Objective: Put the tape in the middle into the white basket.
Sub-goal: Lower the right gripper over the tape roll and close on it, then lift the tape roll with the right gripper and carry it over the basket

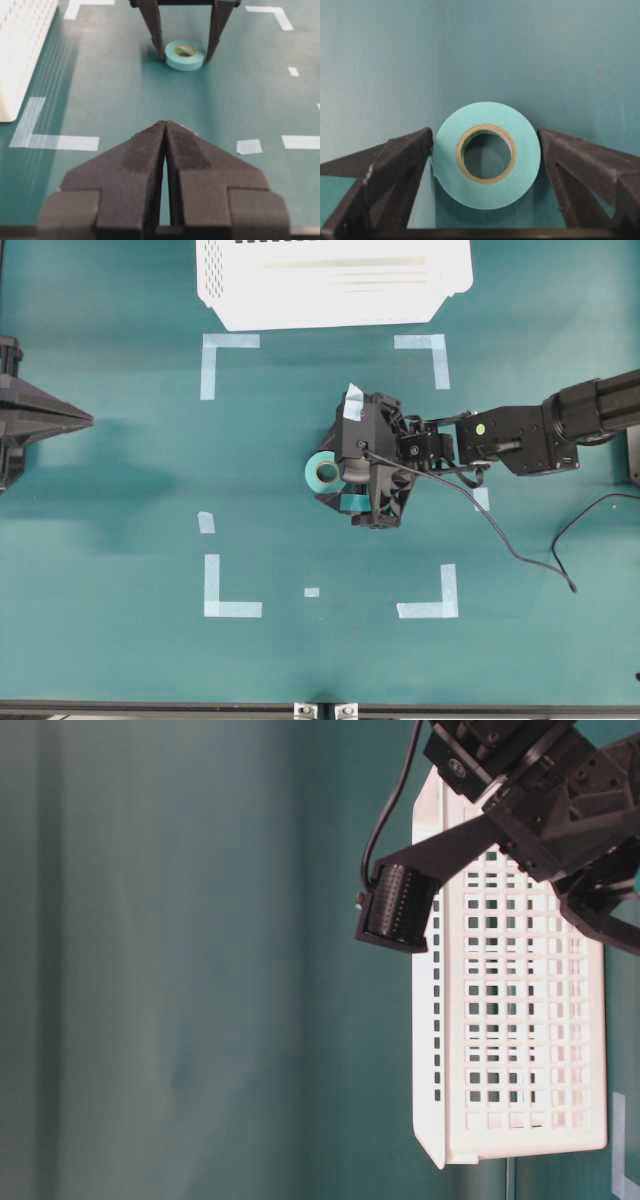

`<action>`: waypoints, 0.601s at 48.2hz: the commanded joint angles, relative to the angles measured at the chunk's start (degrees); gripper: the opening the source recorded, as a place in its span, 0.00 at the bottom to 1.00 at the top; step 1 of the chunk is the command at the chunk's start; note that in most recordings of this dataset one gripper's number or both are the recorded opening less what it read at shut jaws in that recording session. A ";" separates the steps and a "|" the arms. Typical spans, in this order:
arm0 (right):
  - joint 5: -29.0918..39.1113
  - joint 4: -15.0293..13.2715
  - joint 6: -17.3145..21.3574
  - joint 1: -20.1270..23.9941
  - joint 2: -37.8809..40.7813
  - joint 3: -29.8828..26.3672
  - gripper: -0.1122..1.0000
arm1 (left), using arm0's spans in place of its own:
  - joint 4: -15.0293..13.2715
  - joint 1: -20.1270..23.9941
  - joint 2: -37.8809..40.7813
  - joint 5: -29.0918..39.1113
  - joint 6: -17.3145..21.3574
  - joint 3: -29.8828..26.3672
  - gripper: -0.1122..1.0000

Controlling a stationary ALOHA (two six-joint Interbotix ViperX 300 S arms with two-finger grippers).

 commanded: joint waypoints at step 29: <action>1.76 -0.09 0.09 0.35 -0.70 -1.14 0.70 | 0.00 0.18 0.53 -0.53 0.09 -0.70 0.00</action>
